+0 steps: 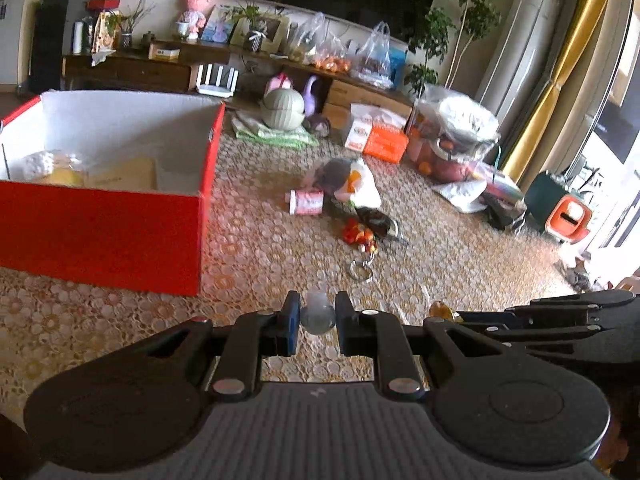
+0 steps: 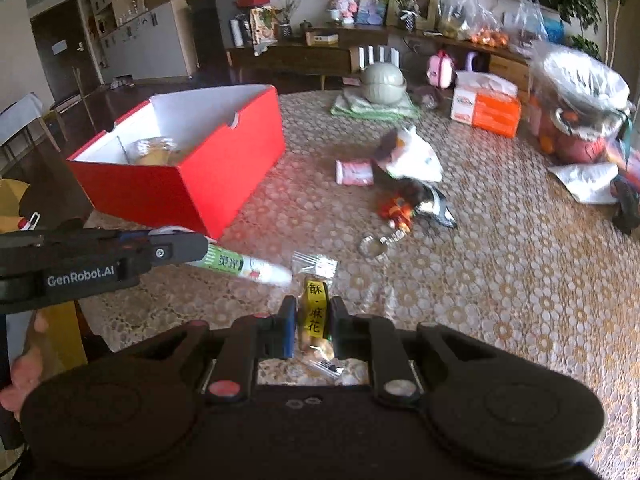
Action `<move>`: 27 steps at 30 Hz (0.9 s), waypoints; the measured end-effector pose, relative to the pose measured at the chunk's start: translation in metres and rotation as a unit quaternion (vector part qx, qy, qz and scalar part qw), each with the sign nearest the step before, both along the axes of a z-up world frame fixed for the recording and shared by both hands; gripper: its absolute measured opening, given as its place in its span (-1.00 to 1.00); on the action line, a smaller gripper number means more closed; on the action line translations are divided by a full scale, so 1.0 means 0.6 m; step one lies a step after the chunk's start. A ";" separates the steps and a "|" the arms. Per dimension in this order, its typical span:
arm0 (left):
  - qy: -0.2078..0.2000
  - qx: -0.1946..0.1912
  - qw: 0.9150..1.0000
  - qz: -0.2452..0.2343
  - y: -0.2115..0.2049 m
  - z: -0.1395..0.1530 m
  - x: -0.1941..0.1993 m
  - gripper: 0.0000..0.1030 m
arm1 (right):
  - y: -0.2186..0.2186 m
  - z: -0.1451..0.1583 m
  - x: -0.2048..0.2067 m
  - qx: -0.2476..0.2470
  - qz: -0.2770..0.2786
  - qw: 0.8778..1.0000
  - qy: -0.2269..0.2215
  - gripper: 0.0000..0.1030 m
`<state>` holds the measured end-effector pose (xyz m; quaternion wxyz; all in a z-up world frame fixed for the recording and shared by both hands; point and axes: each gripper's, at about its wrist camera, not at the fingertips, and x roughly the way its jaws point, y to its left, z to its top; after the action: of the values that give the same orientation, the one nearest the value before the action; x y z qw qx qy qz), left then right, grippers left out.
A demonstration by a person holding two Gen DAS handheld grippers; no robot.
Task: Organize objects
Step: 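Carry the tube and snack packet over the red box with both tools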
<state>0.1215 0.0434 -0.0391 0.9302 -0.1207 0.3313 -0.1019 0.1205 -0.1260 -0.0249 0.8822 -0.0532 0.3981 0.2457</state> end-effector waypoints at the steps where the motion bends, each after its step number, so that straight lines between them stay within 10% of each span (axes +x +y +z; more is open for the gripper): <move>1: -0.002 -0.002 1.000 0.000 0.003 0.004 0.000 -0.67 | 0.004 0.004 0.000 -0.001 0.002 1.000 -0.001 -0.68; 27: -0.122 0.020 0.992 0.007 0.124 0.187 0.037 -0.67 | 0.167 0.122 0.068 -0.006 0.077 0.995 -0.069 -0.68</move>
<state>0.1438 0.1178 0.0731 0.9666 -0.0910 0.2168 -0.1022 0.1611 -0.0258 0.0480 0.8860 -0.1061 0.3322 0.3057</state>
